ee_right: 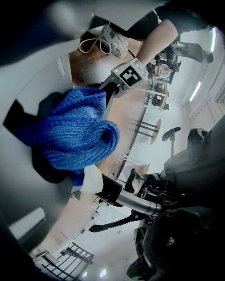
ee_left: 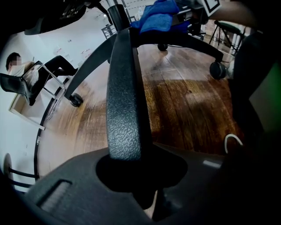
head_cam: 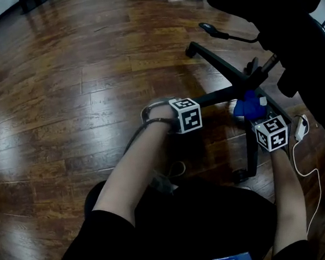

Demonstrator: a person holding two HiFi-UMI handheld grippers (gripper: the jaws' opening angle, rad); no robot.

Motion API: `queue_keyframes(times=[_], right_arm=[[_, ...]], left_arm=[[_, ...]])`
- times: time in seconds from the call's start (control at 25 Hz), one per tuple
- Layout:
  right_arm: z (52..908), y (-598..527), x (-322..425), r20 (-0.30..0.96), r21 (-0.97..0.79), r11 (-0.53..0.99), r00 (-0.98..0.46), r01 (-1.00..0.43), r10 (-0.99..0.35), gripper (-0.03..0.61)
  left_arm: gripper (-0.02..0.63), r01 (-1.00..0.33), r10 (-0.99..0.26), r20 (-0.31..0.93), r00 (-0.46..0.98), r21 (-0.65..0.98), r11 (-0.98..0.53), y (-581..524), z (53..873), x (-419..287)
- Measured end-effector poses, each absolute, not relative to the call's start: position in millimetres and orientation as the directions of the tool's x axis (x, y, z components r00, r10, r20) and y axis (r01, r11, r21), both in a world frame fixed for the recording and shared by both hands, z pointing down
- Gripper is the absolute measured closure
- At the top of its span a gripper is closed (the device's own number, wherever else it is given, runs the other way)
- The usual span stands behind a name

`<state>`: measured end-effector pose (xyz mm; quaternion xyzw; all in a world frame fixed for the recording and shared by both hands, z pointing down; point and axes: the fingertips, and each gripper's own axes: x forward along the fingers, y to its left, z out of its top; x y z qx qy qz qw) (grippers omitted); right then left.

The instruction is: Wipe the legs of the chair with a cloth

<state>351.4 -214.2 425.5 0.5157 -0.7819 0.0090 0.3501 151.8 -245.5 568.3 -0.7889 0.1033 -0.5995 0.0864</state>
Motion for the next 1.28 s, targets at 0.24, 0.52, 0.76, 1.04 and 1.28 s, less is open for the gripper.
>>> queue_keyframes(times=[0.24,0.52,0.76,1.04,1.28], right_arm=[[453.5,-133.3,332.3,0.668,0.249,0.617,-0.329,-0.746,-0.668,0.495],[484.1,-19.9,316.5,0.742,0.071,0.716,-0.443,-0.694,-0.503,0.495],[474.6,-50.4,327.7,0.704,0.075,0.701,-0.461,-0.709,-0.541,0.497],[432.6,-193.5,355.9,0.584,0.23,0.528,-0.318,-0.818,-0.747,0.497],[423.7,-223.8,355.6,0.548,0.372,0.438,-0.187,-0.819,-0.815,0.494]], left_arm=[[0.531,-0.052,-0.272,0.925,0.266,-0.268,-0.962,-246.1,570.3,151.6],[0.531,-0.065,-0.275,0.926,0.26,-0.267,-0.961,-246.7,571.7,149.9],[0.531,-0.061,-0.273,0.926,0.263,-0.266,-0.962,-246.4,572.1,151.9],[0.532,-0.062,-0.275,0.924,0.265,-0.268,-0.961,-246.0,570.3,153.8],[0.534,-0.057,-0.268,0.922,0.28,-0.262,-0.963,-245.2,568.8,153.8]])
